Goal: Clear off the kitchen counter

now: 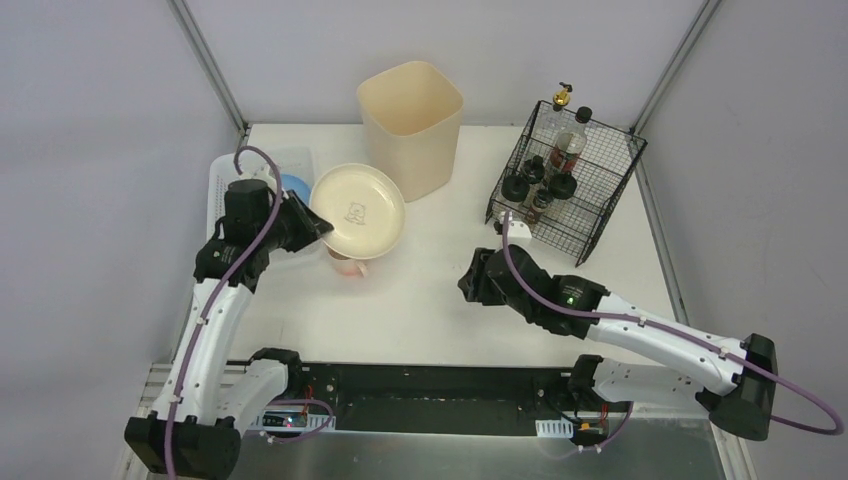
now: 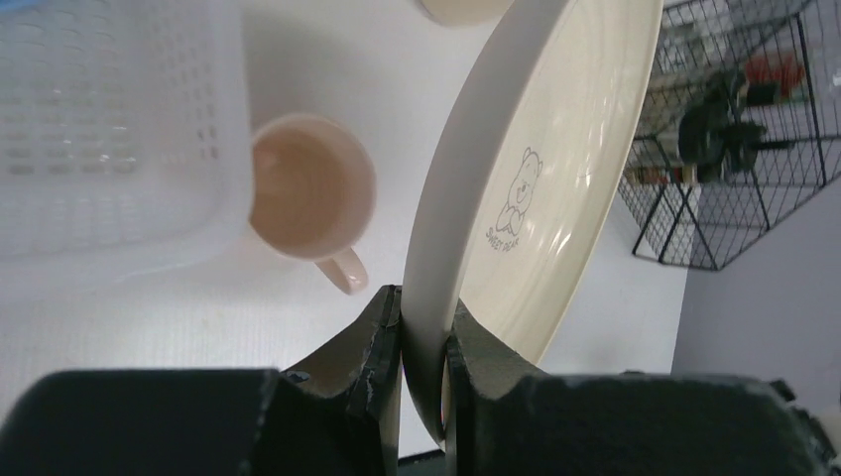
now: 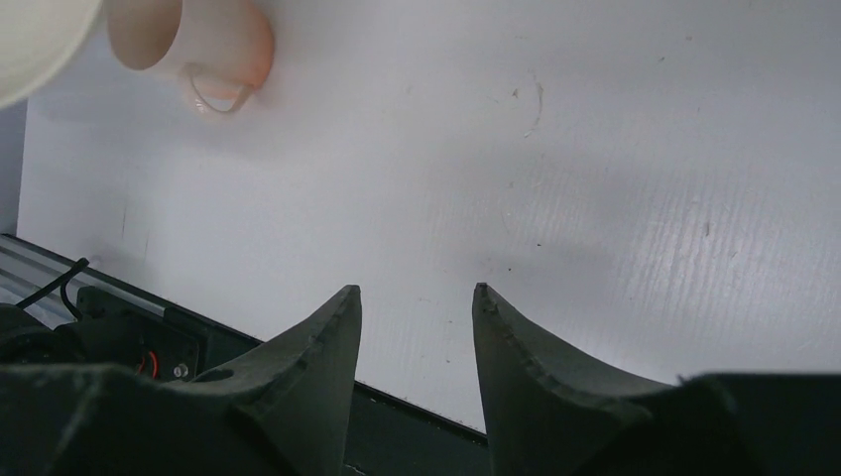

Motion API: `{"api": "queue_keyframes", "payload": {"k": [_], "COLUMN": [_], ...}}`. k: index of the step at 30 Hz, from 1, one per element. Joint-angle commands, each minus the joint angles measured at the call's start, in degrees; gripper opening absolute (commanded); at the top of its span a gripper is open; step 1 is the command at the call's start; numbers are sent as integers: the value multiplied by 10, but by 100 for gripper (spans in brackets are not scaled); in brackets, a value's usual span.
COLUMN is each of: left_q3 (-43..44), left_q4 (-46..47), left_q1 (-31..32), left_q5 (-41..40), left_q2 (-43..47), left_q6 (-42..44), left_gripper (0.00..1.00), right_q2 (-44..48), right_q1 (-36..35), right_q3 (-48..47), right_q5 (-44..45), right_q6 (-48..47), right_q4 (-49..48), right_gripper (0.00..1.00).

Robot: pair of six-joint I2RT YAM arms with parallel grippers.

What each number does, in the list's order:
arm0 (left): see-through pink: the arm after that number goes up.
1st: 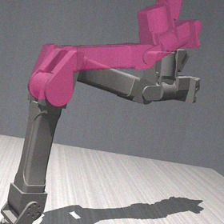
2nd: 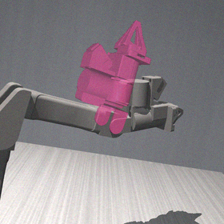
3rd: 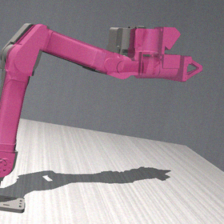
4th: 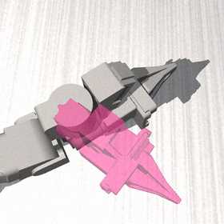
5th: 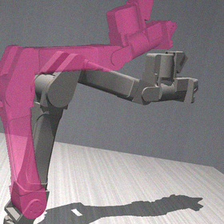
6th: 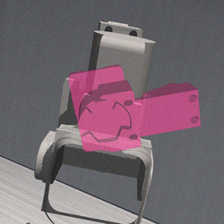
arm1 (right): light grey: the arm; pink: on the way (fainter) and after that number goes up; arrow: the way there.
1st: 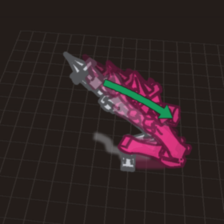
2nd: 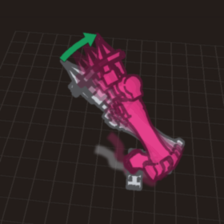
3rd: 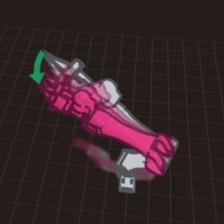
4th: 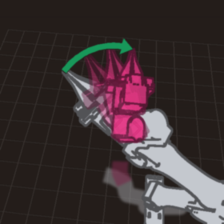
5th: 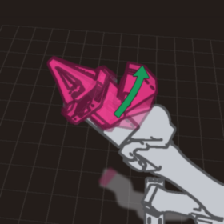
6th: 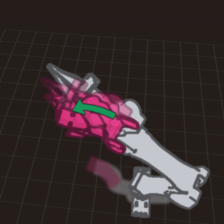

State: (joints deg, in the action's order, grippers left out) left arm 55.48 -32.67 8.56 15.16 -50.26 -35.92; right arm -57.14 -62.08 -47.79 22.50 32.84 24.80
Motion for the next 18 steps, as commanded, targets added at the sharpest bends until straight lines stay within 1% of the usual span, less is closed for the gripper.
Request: {"api": "queue_keyframes", "payload": {"k": [1, 6, 11, 15, 18], "left_q3": [42, 55, 49, 28, 5], "left_q4": [11, 24, 52, 87, 118], "left_q1": [-86, -177, -294, -341, -369], "left_q5": [46, 67, 134, 161, 150], "left_q2": [-33, -63, -105, -139, -148], "left_q6": [11, -4, -29, -79, -117], "left_gripper": [0, 0, 0, 0, 0], "right_q2": [16, 24, 38, 53, 75], "right_q1": [-2, -2, -2, -2, -2], "right_q3": [15, 36, 49, 46, 54], "right_q5": [5, -13, -24, -21, -17], "right_q6": [7, 14, 9, -4, -10], "right_q4": [-4, -13, -12, 12, 19], "right_gripper": [48, 48, 48, 48, 49]}}
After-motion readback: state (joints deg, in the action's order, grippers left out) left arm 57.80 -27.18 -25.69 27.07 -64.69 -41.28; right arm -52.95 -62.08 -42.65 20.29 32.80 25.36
